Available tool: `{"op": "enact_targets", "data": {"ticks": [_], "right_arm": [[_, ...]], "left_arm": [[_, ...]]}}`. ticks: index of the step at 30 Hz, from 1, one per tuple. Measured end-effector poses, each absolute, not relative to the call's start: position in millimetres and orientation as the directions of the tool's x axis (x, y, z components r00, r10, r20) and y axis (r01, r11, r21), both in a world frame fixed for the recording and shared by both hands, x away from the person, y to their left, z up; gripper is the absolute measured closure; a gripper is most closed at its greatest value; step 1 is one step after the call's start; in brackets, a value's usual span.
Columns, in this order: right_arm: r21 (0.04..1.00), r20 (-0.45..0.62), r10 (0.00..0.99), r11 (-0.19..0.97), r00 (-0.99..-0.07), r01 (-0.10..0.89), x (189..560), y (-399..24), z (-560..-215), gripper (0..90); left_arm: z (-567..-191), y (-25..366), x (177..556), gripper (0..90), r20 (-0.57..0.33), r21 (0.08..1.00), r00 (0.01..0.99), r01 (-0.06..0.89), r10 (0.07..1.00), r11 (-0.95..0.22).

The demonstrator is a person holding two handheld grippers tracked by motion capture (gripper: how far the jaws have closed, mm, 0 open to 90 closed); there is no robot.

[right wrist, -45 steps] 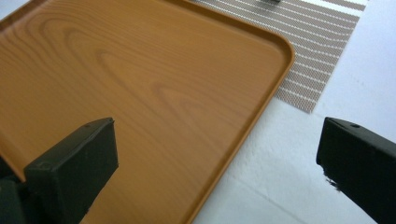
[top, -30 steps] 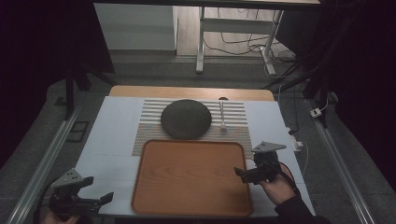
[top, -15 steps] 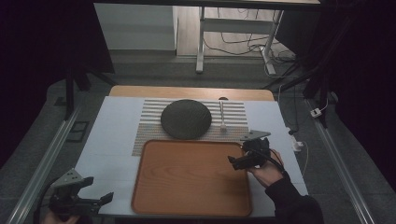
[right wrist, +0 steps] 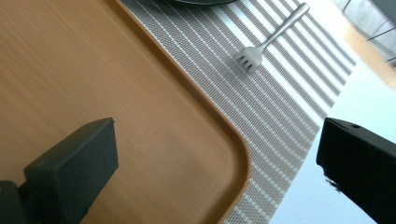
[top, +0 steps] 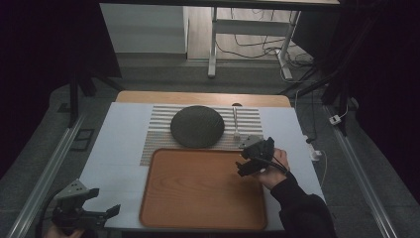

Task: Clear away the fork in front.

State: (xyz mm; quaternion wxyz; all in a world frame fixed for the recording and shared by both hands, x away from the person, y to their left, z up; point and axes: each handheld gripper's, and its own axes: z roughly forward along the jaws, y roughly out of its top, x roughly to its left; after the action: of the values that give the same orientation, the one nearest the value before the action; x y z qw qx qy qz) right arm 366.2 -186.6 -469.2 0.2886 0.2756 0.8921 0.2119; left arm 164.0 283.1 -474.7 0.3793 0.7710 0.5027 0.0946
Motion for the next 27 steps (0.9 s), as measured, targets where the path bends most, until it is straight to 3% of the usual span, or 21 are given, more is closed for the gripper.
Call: {"op": "enact_targets", "data": {"ticks": [12,27], "right_arm": [[0.395,-0.604,0.456,0.883,-0.653,0.252,387,-167,-477,0.0],[0.236,-0.711,0.315,0.949,-0.628,0.209,431,-154,-494,7.0]], "left_arm": [[-475,284,164,2.5,-0.245,0.678,0.473,0.708,0.846,-0.199],[-475,285,164,2.3,-0.252,0.678,0.471,0.709,0.845,-0.193]]}}
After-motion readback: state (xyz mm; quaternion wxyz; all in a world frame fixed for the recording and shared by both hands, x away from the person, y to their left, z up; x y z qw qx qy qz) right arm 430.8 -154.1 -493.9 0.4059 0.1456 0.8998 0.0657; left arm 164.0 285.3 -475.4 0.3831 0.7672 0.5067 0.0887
